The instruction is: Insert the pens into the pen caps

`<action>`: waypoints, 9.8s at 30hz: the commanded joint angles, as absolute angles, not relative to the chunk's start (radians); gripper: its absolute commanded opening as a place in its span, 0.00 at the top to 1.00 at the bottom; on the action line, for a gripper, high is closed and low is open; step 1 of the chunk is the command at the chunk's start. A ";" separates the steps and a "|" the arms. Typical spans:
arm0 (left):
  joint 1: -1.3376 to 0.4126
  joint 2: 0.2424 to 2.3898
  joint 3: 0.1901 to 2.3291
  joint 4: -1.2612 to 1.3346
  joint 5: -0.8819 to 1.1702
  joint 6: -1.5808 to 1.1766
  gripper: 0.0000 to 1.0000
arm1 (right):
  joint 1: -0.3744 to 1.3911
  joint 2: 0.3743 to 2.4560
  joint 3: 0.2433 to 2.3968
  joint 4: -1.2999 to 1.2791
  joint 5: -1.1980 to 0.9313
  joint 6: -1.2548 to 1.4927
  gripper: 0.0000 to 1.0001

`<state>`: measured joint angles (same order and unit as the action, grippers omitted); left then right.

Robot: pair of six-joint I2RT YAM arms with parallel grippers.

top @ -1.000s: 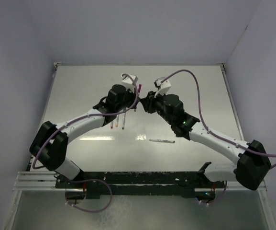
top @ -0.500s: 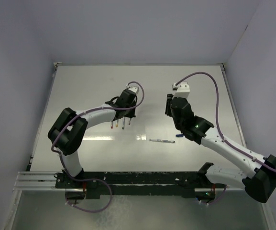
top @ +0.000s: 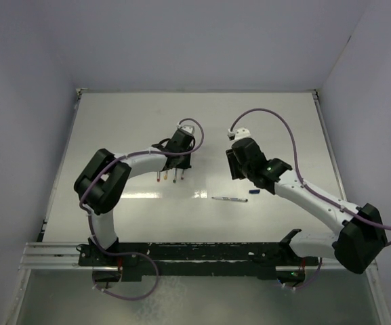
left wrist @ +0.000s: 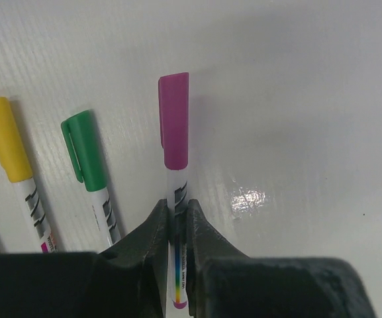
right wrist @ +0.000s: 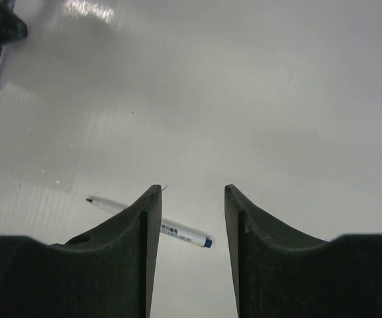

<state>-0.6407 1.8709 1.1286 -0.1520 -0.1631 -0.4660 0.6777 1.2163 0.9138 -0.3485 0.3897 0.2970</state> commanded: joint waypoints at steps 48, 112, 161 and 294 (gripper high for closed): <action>-0.623 1.588 1.080 -0.081 -0.115 -0.497 0.75 | 0.747 1.656 1.040 -0.583 -0.017 0.225 0.39; -0.623 1.496 0.697 0.739 0.473 -0.394 0.53 | 0.635 1.181 0.665 0.438 0.051 0.552 1.00; -0.624 1.549 0.726 0.689 0.396 -0.416 1.00 | 0.636 1.030 0.654 0.396 0.161 0.598 0.71; -0.624 1.561 0.759 0.466 0.424 -0.339 1.00 | 0.428 1.230 0.510 -0.208 0.418 1.085 1.00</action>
<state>-0.6285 1.5867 0.7452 0.4290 0.4160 -0.3550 0.4309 1.1938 0.4988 -0.2382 0.3511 1.0527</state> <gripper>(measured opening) 0.117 0.004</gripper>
